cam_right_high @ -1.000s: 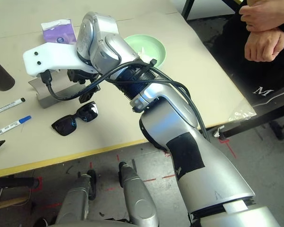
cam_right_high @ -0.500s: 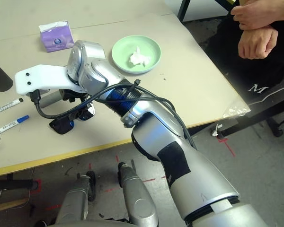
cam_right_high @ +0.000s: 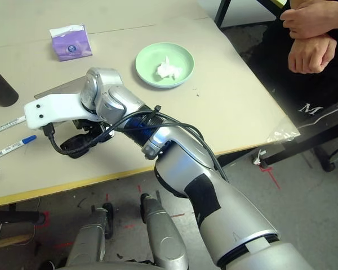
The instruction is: Organize and tidy the items on the table.
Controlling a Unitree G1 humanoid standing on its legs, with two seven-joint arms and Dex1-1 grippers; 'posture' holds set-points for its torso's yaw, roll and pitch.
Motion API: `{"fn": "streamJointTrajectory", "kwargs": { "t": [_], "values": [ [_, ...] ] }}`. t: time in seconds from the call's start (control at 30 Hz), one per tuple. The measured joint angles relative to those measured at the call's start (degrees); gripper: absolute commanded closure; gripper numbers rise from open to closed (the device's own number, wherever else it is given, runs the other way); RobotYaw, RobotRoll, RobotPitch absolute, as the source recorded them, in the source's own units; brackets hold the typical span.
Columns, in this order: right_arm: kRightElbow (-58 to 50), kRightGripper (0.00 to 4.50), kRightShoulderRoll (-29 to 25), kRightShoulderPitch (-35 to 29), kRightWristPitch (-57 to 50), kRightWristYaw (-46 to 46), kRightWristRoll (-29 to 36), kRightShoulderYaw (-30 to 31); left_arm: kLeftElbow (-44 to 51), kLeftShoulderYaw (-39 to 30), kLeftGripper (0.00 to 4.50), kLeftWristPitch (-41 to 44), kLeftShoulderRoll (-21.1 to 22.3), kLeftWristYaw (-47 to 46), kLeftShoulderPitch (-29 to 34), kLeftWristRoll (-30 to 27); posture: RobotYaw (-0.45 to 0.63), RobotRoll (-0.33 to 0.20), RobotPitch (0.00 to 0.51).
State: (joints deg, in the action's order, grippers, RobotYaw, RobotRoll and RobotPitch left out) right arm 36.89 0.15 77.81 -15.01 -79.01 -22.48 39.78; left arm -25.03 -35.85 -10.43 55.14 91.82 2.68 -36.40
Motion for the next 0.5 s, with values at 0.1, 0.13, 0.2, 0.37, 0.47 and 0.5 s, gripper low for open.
{"fn": "streamJointTrajectory", "kwargs": {
  "t": [0.1, 0.13, 0.2, 0.37, 0.47, 0.5],
  "values": [
    [0.7, 0.05, -0.3, 0.0, 1.7, 0.2, -0.4, 0.0, 0.0, 0.0, 0.00, -0.1, 0.0, 0.0, 0.1, -0.1, -0.12, 0.000, 0.247],
    [1.0, 0.05, -0.4, 0.0, 2.2, 0.2, -0.6, 0.0, 0.0, 0.0, 0.00, -0.1, 0.0, 0.0, 0.1, -0.1, -0.12, 0.000, 0.247],
    [1.5, 0.05, -0.5, 0.0, 2.6, 0.2, -0.7, 0.0, 0.0, 0.0, 0.00, -0.1, 0.0, 0.0, 0.2, -0.1, -0.12, 0.000, 0.247],
    [1.7, 0.05, -1.3, 0.0, 3.1, -0.1, -1.0, 0.0, 0.0, 0.0, 0.00, -0.5, 0.0, 0.0, 0.4, -0.2, -0.13, 0.000, 0.249],
    [1.7, 0.05, -2.3, -0.2, 3.2, -0.6, -1.1, 0.0, 0.0, 0.0, 0.00, -0.6, 0.0, 0.0, 0.9, -0.2, -0.13, 0.000, 0.251],
    [1.7, 0.05, -2.7, -0.3, 3.2, -0.8, -1.2, 0.0, 0.0, 0.0, 0.00, -0.6, 0.0, -0.1, 1.0, -0.2, -0.13, 0.000, 0.251]
  ]
}}
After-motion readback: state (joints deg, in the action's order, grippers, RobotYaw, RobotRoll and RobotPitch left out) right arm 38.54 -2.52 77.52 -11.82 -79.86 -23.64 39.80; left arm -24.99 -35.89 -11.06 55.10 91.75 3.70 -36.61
